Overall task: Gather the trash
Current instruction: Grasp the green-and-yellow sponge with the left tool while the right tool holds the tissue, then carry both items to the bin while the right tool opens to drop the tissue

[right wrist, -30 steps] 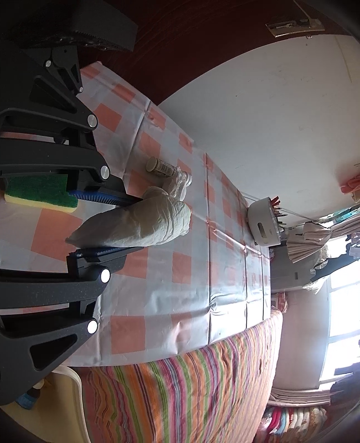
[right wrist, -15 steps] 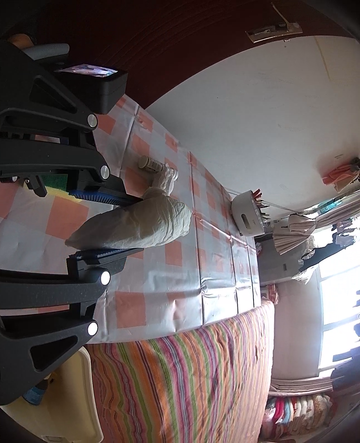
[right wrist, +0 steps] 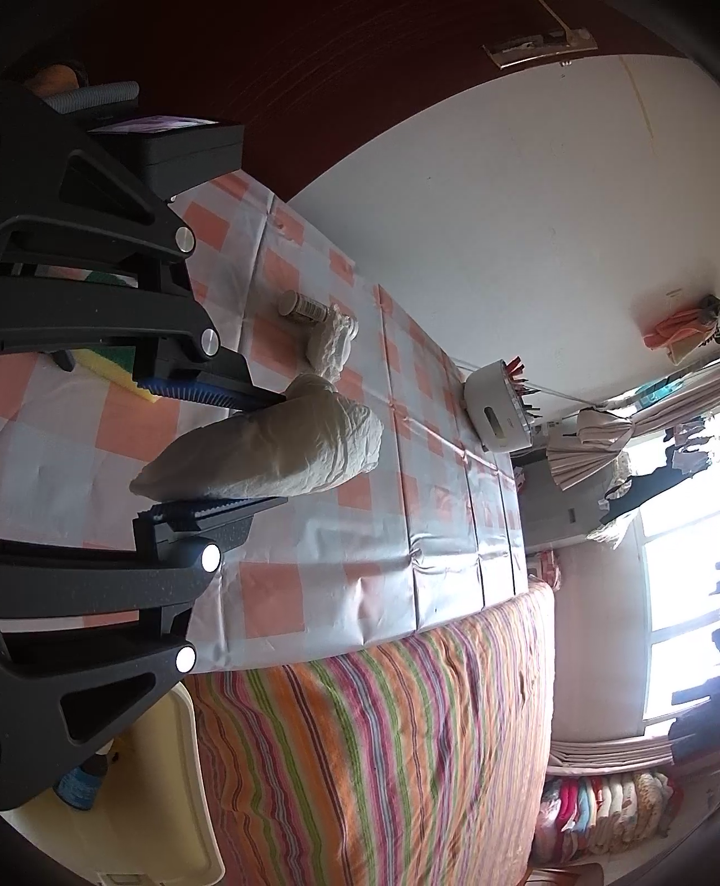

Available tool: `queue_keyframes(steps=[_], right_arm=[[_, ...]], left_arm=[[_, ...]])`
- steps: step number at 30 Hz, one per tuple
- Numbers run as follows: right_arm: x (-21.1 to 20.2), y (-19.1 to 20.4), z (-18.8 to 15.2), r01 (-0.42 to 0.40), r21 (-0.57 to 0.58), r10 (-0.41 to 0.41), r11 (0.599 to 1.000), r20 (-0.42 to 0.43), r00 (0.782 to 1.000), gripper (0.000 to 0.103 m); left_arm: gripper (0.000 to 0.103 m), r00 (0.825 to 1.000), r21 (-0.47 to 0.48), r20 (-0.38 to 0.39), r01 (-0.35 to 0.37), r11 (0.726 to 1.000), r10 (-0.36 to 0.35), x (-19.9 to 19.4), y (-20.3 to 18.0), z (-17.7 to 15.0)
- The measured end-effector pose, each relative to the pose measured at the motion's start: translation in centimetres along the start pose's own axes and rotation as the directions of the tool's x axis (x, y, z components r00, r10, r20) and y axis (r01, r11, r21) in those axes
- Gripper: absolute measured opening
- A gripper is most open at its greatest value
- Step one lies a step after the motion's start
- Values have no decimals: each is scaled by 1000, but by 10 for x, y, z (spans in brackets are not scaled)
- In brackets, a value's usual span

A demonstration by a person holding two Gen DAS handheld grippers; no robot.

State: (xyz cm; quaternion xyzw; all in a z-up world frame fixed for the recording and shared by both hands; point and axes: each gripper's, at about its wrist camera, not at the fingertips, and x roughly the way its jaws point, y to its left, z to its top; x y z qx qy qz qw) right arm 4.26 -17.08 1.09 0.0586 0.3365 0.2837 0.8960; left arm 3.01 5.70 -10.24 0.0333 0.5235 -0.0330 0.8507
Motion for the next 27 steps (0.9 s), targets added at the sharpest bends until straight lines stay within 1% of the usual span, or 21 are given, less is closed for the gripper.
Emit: queue_keyframes(steps=[1,2,3,4,5,7,8,11,12,14,16,20,22,25,26,27], right_arm=[[0,0,0,1,-1,-1,1000,0,1000,29],[0,0,0,1,0,-1,1000,2,1000,29],[0,-2,0,3,1,-3,1000,6,1000,29],[0,-2,1,4,3,-4,1000,7,1000,29],[0,-4,1,6,7,-6,1000,10,1000,29],[-2,-7,1,12,14,-12,1000,15,1000,29],[-2,-9,1,13,16,-14,1000,17,1000,29],[-5,-12,0,22,21,-23,1000,26,999,29],[-6,-14,0,27,22,-27,999,31,999,29],[-11,-19,2,38,30,-39,999,45,998,29],[-15,-24,3,47,41,-50,998,60,997,29],[-32,-43,7,85,82,-94,993,108,990,29],[-39,-53,7,106,100,-119,989,126,985,29],[-48,-65,4,129,121,-146,984,138,980,29],[-52,-71,2,141,131,-160,981,142,977,29],[-55,-77,-1,155,141,-175,978,143,974,29]], left_arm=[[84,1000,-1,9,-2,1000,2,-1,-2,4],[78,1000,-1,22,-3,1000,4,-1,0,7],[61,1000,-3,30,-4,1000,4,-2,2,9],[55,1000,-5,31,-4,1000,4,-3,4,12],[55,1000,-9,24,16,1000,-15,-2,6,16],[55,997,-9,42,62,998,-62,-3,7,19],[55,997,1,46,61,998,-61,-3,6,22],[54,992,35,123,37,999,-41,-12,-1,31],[54,990,42,138,30,999,-35,-14,-3,34],[54,982,53,182,42,998,-51,-23,-8,44],[54,975,58,218,34,998,-46,-31,-14,53],[54,955,75,290,49,996,-69,-47,-25,72],[54,939,71,331,76,995,-95,-55,-27,78],[54,913,77,391,92,993,-115,-64,-31,73],[54,907,81,406,87,993,-112,-64,-33,73],[55,904,83,414,78,994,-105,-64,-36,72]])
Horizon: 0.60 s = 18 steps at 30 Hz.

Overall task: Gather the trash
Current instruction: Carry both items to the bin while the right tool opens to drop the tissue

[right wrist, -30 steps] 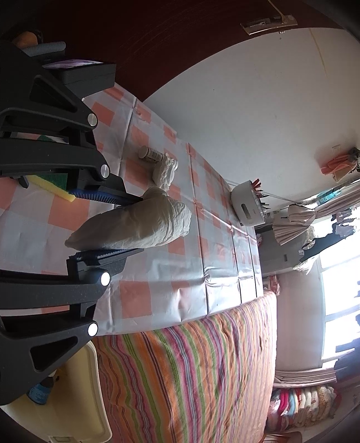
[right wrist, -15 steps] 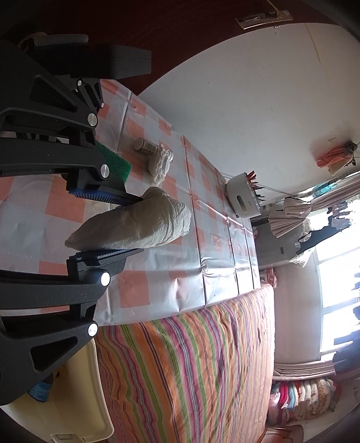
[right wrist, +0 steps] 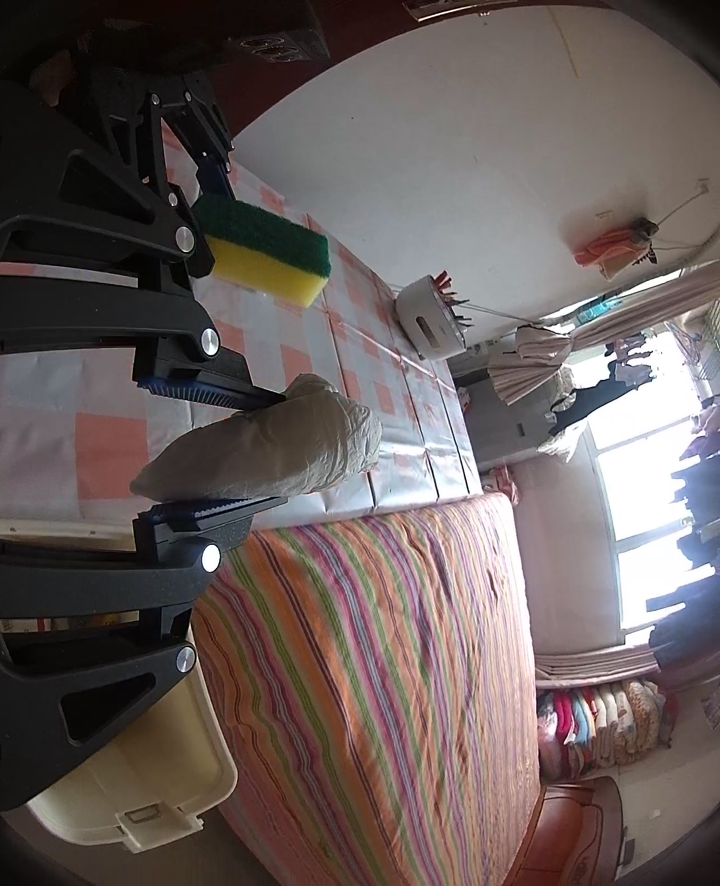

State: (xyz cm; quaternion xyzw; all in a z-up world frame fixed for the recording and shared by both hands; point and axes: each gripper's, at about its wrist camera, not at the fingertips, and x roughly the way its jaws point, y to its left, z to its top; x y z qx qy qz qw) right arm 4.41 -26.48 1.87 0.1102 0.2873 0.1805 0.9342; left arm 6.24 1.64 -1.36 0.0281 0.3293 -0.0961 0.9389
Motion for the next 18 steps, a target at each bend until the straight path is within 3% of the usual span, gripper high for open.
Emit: queue_keyframes(steps=[3,14,18], right_arm=[[-6,-17,-3,24,28,-24,999,5,1000,29],[-39,-69,-34,163,84,-164,983,8,986,29],[-48,-77,-42,203,91,-205,975,11,979,35]], left_arm=[[55,999,3,-3,43,999,-43,2,-6,5],[55,996,46,-1,90,995,-90,-3,-41,2],[55,994,75,-17,113,991,-112,-2,-59,-1]])
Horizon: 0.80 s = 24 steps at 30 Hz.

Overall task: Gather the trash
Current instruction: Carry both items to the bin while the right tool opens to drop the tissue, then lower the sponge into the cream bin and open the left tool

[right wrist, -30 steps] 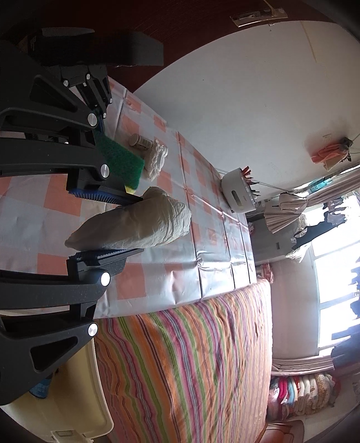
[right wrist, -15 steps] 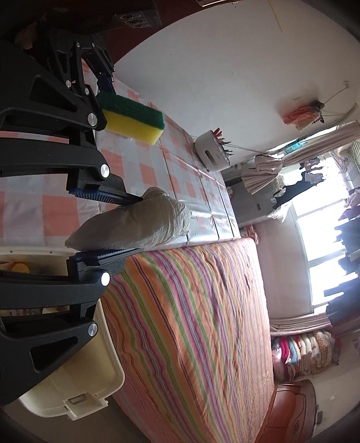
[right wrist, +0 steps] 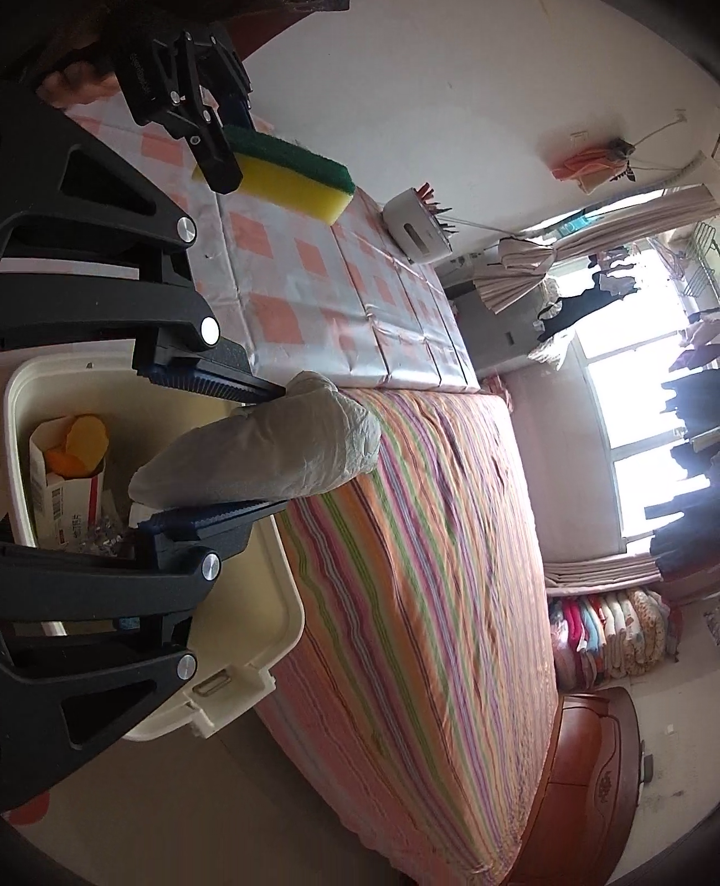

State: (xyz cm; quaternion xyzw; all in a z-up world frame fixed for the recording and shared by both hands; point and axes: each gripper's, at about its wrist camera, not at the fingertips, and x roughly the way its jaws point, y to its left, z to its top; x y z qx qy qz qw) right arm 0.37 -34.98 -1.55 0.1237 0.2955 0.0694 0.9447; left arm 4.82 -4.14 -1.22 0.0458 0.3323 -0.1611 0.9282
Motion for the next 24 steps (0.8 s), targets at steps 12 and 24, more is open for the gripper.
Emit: queue_keyframes(steps=[12,24], right_arm=[[-28,-33,-6,46,120,-52,992,52,997,60],[-49,-41,2,-16,254,-23,967,148,989,69]], left_arm=[[56,999,72,-32,42,996,-40,10,-37,-9],[56,981,81,-133,155,985,-144,40,-67,-13]])
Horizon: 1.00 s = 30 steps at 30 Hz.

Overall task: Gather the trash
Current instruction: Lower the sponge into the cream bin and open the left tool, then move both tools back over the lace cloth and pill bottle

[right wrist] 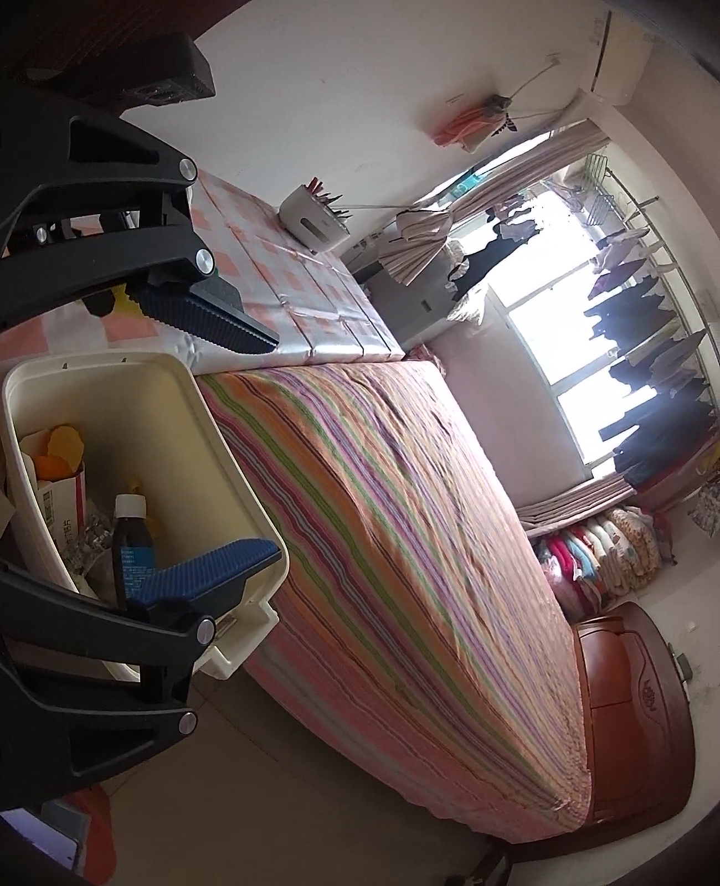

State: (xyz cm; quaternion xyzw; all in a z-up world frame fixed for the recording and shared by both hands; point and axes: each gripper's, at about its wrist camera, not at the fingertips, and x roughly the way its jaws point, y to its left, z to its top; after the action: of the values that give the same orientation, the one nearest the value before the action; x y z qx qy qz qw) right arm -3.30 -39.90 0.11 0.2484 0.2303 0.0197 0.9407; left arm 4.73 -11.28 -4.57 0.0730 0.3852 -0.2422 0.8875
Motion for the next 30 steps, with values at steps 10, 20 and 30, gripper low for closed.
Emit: queue_keyframes(steps=[10,20,30], right_arm=[[-11,-18,-1,-7,59,5,998,35,999,70],[-12,-22,-2,-10,75,7,997,46,999,72],[0,-2,-6,-6,37,5,999,35,999,84]], left_arm=[[57,997,69,-59,55,996,-51,26,-37,9],[75,993,106,-71,100,989,-93,27,-48,19],[81,1000,23,17,20,1000,-21,-3,15,15]])
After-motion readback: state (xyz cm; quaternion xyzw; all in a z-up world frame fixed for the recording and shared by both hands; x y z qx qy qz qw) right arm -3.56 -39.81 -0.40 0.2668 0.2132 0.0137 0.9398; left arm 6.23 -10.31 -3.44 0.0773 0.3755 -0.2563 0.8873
